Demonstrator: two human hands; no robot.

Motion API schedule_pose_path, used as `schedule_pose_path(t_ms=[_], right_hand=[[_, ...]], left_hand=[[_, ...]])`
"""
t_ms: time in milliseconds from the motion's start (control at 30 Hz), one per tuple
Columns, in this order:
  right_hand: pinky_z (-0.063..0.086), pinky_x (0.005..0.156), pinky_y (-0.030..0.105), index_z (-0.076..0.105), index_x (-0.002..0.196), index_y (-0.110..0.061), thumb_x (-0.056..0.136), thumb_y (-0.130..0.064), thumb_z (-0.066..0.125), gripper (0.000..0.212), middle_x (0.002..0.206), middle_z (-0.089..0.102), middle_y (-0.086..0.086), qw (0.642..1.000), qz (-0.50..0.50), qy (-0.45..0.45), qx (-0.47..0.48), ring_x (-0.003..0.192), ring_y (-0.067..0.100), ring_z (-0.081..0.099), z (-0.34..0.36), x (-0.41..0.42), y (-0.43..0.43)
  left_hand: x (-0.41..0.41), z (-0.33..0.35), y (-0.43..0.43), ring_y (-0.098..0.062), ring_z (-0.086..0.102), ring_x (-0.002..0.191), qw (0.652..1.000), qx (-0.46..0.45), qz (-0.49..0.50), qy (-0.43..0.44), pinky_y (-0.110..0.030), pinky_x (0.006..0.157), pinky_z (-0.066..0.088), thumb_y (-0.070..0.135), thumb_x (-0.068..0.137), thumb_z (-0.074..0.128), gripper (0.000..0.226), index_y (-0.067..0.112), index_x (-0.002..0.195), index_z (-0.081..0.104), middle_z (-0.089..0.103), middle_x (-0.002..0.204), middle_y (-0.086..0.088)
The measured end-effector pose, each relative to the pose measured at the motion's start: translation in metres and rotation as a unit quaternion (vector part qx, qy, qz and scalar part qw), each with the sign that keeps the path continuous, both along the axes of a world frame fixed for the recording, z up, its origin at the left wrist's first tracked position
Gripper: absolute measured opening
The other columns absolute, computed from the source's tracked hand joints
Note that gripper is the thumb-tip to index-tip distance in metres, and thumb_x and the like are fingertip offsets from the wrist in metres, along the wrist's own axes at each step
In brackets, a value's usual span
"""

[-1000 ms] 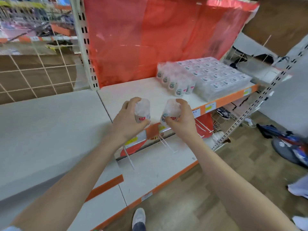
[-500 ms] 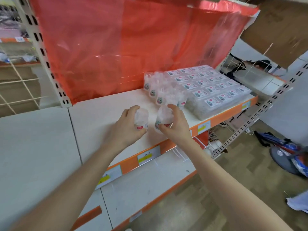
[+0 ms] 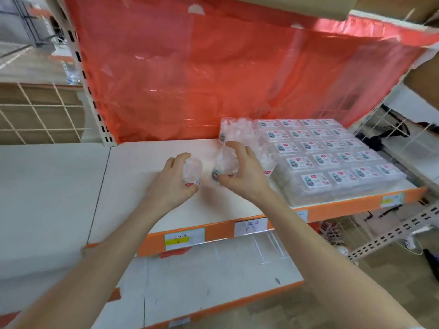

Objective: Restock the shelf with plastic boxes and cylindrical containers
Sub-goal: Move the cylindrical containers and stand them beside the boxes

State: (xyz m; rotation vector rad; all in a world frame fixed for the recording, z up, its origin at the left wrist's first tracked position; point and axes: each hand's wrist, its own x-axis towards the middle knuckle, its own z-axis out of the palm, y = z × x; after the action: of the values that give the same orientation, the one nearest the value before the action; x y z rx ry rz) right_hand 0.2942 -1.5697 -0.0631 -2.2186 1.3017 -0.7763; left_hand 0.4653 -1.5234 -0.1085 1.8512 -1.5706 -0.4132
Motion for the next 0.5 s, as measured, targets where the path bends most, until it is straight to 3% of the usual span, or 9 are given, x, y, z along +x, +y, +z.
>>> schedule_pose_path(t_ms=[267, 500], right_hand=[[0.039, 0.082, 0.025, 0.041, 0.130, -0.020, 0.070, -0.023, 0.073, 0.068, 0.125, 0.044, 0.003, 0.997, 0.080, 0.017, 0.001, 0.109, 0.021, 0.049, 0.013, -0.001, -0.034], [0.035, 0.077, 0.023, 0.044, 0.128, -0.014, 0.070, -0.018, 0.073, 0.065, 0.119, 0.047, 0.004, 0.996, 0.081, -0.012, 0.032, 0.105, 0.019, 0.049, 0.016, 0.009, -0.065]], left_hand=[[-0.005, 0.004, -0.004, -0.033, 0.049, 0.109, 0.997, 0.006, 0.079, -0.004, -0.027, 0.076, 0.034, 0.015, 0.071, 0.071, 0.073, 0.018, 0.135, 0.035, 0.042, 0.130, -0.012], [0.018, 0.000, -0.010, -0.028, 0.046, 0.114, 0.996, 0.026, 0.086, 0.004, -0.028, 0.081, 0.037, 0.011, 0.072, 0.070, 0.071, 0.018, 0.133, 0.036, 0.042, 0.133, -0.009]])
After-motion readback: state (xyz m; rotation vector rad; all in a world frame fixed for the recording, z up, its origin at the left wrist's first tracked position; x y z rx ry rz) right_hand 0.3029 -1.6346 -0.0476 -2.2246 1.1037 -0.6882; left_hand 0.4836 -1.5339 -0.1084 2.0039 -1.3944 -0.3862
